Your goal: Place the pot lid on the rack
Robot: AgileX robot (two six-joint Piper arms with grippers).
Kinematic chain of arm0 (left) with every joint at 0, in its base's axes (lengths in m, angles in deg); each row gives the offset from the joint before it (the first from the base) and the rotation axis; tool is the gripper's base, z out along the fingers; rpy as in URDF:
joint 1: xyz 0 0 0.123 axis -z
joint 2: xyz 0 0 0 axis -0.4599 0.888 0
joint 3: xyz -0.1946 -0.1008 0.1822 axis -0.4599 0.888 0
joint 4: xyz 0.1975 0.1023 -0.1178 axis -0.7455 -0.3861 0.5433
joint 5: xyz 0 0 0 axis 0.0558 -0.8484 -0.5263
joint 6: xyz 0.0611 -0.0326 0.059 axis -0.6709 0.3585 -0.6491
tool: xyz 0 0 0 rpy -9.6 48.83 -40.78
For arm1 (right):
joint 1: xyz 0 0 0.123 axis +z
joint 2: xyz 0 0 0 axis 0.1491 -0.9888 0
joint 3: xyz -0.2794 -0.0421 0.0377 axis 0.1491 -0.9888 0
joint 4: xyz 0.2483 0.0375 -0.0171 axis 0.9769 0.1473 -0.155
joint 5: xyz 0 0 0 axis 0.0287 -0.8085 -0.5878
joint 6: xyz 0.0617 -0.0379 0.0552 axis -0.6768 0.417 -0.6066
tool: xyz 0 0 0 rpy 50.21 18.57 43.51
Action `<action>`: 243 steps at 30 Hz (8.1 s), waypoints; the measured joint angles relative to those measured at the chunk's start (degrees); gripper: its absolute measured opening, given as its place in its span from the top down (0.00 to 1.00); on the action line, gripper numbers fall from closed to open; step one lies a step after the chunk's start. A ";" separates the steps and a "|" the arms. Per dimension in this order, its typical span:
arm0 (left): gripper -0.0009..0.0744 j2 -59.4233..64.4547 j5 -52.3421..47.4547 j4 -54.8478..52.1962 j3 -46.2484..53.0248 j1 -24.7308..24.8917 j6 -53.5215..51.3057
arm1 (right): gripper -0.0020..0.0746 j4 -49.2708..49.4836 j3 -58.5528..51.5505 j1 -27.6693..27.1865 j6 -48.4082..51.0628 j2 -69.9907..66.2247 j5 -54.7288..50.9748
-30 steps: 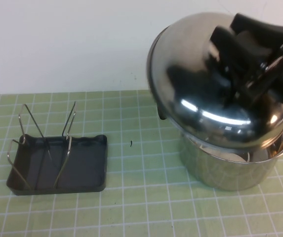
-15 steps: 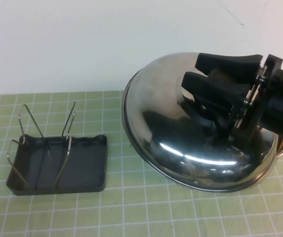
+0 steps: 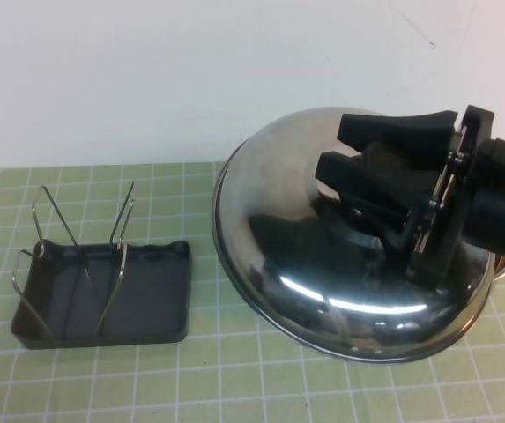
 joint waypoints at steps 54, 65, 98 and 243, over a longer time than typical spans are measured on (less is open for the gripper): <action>0.20 71.80 -57.98 36.13 -45.21 1.21 -69.93 | 0.54 4.79 0.00 0.00 0.88 0.00 3.35; 0.23 72.66 -53.82 36.13 -52.89 10.97 -70.33 | 0.54 4.79 0.00 0.00 0.88 0.00 4.93; 0.86 70.90 -46.08 34.81 -53.86 15.49 -73.52 | 0.32 2.28 0.00 -0.42 2.08 1.27 6.48; 0.99 0.21 -40.39 -63.53 -25.19 9.91 -5.28 | 0.98 -21.55 -25.87 -0.42 -9.88 57.62 -47.53</action>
